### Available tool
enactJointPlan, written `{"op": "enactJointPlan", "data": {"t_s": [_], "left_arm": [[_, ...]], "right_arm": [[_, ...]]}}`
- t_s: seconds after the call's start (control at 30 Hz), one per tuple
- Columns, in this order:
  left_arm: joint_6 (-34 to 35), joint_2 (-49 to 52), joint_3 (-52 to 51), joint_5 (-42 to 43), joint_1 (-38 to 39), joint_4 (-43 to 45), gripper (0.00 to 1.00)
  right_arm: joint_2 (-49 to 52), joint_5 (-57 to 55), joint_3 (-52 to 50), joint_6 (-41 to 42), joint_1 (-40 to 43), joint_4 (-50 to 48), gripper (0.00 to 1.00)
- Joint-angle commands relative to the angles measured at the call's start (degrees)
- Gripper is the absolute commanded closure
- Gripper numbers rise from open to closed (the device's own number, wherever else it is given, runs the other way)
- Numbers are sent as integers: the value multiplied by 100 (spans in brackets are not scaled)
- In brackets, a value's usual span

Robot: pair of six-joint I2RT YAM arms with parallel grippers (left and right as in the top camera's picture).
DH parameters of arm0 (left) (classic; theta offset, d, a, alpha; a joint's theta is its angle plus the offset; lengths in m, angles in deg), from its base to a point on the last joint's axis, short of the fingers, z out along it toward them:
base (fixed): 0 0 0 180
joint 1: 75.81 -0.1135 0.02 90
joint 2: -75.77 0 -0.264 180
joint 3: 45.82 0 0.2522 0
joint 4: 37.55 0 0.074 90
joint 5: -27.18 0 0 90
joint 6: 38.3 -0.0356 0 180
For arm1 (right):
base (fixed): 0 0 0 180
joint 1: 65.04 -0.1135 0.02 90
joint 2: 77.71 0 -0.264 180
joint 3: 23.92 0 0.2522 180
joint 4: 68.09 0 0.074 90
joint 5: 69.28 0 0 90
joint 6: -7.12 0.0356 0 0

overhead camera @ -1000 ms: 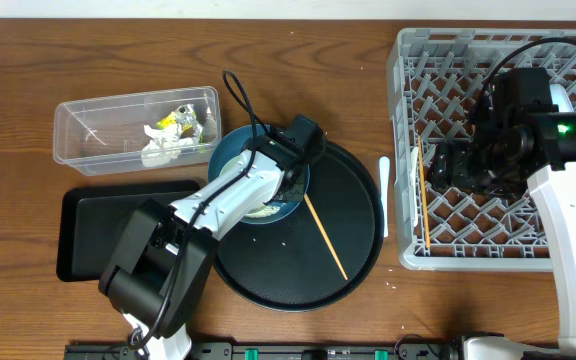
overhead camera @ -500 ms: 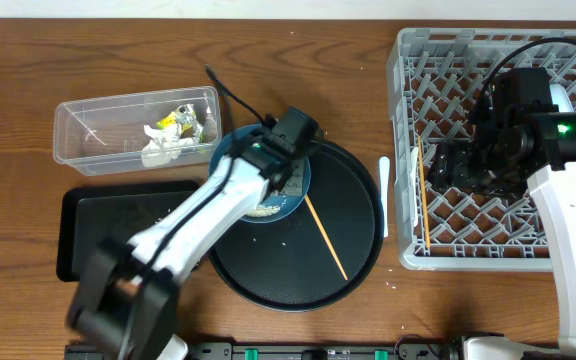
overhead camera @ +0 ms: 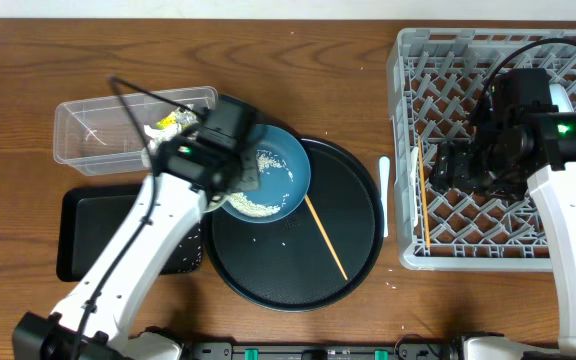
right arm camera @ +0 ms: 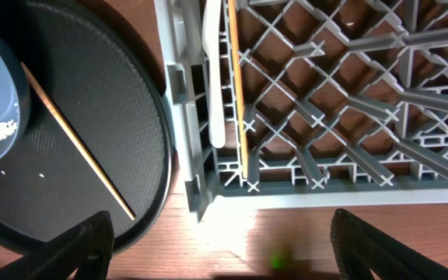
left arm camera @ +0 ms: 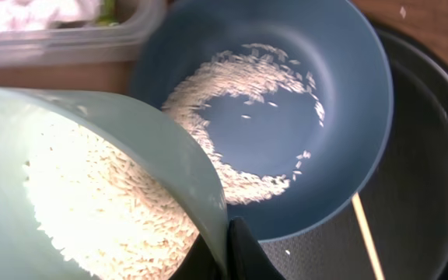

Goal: Sort waste into correct bins and load items into the dishwasher rack
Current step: 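Lift the teal bowl and carry it over the small black tray, then tilt the teal bowl with the left gripper to pour rice onto the small tray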

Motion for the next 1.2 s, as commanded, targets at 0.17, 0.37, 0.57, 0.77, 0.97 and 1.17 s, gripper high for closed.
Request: {"op": "enactJointPlan", "data": {"t_s": [0.17, 0.37, 0.57, 0.77, 0.97, 1.17], "left_arm": [[-531, -107, -20, 1987, -1397, -13, 94], [-1169, -107, -400, 3340, -2452, -13, 94], [-1672, -107, -684, 4441, -3501, -20, 94], [-2124, -107, -1102, 5678, -4356, -37, 94], [-2675, -107, -1565, 6721, -5136, -28, 94], [-3228, -105, -1764, 7757, -5654, -35, 94]], "right_arm": [[-68, -146, 4, -46, 33, 50, 15], [-68, -151, 4, -46, 35, 46, 15], [-68, -166, 7, -46, 35, 44, 15], [-68, -166, 4, -44, 39, 31, 15], [-68, -166, 4, -44, 39, 24, 15], [-68, -166, 4, -44, 39, 24, 15]]}}
